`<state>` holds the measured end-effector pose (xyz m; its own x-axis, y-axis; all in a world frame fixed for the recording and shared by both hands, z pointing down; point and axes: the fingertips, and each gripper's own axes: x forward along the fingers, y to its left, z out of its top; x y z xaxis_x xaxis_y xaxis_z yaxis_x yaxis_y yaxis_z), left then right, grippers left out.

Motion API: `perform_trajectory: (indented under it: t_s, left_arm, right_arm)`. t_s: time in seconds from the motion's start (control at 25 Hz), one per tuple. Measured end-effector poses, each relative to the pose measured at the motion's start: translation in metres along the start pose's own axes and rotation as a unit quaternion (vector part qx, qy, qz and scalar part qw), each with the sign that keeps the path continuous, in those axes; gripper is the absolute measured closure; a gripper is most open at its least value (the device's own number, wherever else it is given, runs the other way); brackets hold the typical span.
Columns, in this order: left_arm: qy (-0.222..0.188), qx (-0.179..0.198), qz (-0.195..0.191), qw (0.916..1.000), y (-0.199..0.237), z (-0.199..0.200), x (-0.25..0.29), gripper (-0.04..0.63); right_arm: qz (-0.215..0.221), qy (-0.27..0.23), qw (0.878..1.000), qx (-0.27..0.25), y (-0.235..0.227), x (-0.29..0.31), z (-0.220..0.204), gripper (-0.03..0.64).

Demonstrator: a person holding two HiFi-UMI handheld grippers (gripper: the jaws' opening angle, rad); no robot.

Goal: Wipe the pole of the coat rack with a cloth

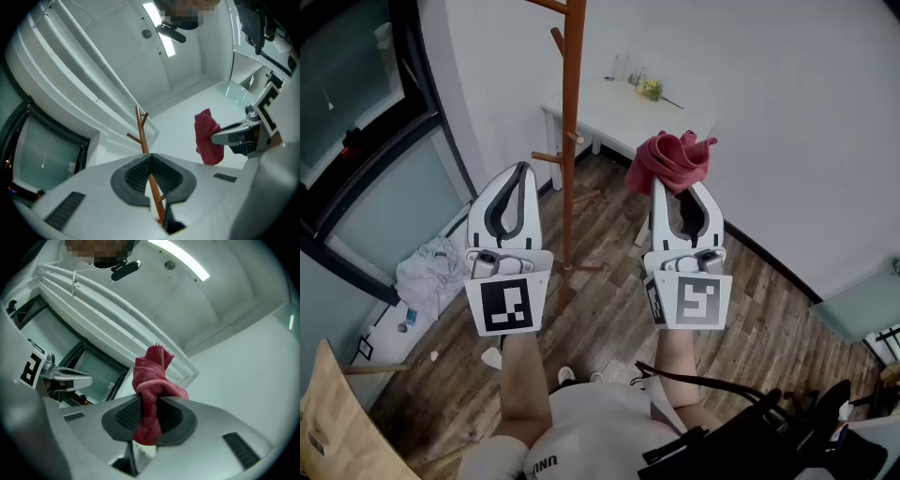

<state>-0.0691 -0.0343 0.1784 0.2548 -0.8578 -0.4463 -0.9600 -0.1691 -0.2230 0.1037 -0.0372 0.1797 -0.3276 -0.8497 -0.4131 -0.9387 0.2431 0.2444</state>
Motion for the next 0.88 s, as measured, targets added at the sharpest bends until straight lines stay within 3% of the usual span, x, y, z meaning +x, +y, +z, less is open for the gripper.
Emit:
perform_trajectory:
  t_s: [0.56, 0.88]
  left_arm:
    - [-0.002, -0.009, -0.017, 0.9998, 0.001, 0.003, -0.003, 0.581]
    - [0.007, -0.042, -0.036, 0.9984, 0.006, -0.009, -0.013, 0.581]
  right_arm:
    - [-0.015, 0.006, 1.000, 0.005, 0.007, 0.000, -0.002, 0.538]
    - [-0.025, 0.000, 1.000, -0.004, 0.021, 0.009, 0.001, 0.538]
